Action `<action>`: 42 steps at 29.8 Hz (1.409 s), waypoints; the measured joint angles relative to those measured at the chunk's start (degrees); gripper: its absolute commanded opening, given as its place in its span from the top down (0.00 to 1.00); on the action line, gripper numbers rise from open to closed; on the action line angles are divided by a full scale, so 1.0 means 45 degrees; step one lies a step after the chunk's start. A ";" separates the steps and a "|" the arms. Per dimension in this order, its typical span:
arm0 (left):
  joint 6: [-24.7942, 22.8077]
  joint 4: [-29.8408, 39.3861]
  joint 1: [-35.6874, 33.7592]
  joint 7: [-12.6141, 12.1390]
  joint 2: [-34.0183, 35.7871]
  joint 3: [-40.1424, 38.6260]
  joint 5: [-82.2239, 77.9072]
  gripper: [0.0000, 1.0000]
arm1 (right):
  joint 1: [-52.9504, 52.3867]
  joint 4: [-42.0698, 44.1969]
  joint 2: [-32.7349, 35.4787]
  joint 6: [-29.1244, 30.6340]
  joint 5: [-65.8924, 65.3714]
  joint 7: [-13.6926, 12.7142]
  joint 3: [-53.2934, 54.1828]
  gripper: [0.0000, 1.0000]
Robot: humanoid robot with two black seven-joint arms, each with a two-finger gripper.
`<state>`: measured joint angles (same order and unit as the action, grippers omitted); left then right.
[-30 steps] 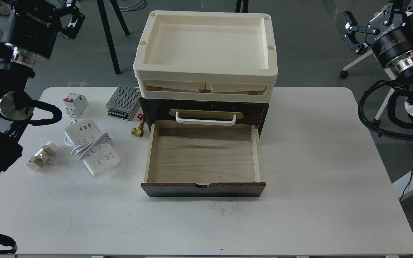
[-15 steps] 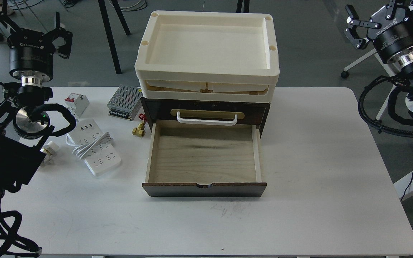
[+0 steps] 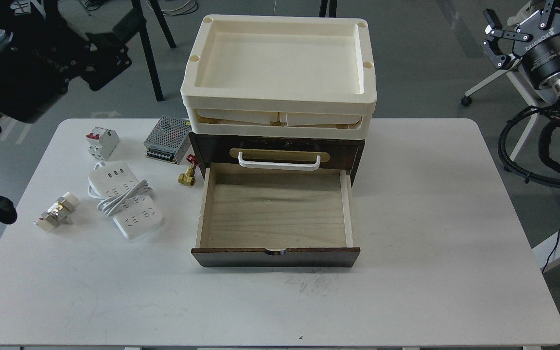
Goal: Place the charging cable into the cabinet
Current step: 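Lower the left gripper and grasp the white power strip with cable, then lift the power strip and carry it over the open drawer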
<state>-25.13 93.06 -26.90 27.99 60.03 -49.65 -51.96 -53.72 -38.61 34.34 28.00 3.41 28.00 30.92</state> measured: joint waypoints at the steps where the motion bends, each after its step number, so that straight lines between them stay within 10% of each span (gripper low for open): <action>1: 0.0250 0.0014 0.0128 0.0000 0.0312 0.0422 -0.1402 0.00 | 0.0085 -0.0023 0.0112 0.0000 0.0016 0.0000 0.0036 0.00; 10: 0.3208 -0.5228 -0.0816 0.0001 -0.0903 0.3860 -1.2800 0.01 | 0.1994 -0.0710 0.0748 -0.0001 0.0042 0.0000 0.1327 0.00; 22: 0.4726 -1.1447 -0.3377 0.0007 -0.4293 0.7451 -1.5474 0.05 | 0.2270 -0.1234 0.1201 0.0000 0.0023 0.0000 0.1945 0.00; 34: 0.4869 -1.1549 -0.3428 0.0002 -0.4733 0.7713 -1.5123 0.45 | 0.2438 -0.1204 0.1219 0.0000 0.0014 0.0000 0.1998 0.00; 37: 0.4977 -1.1549 -0.3385 0.0001 -0.4743 0.7715 -1.5084 0.87 | 0.2509 -0.1204 0.1232 0.0000 0.0020 0.0000 0.2015 0.00; 42: 0.5243 -1.1593 -0.3248 0.0001 -0.4741 0.7774 -1.5093 0.90 | 0.2610 -0.1204 0.1235 0.0000 0.0023 0.0000 0.2016 0.00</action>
<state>-1.53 40.89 -41.52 27.99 38.69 -14.66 -119.88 -41.97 -44.03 39.90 28.00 3.52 28.00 39.99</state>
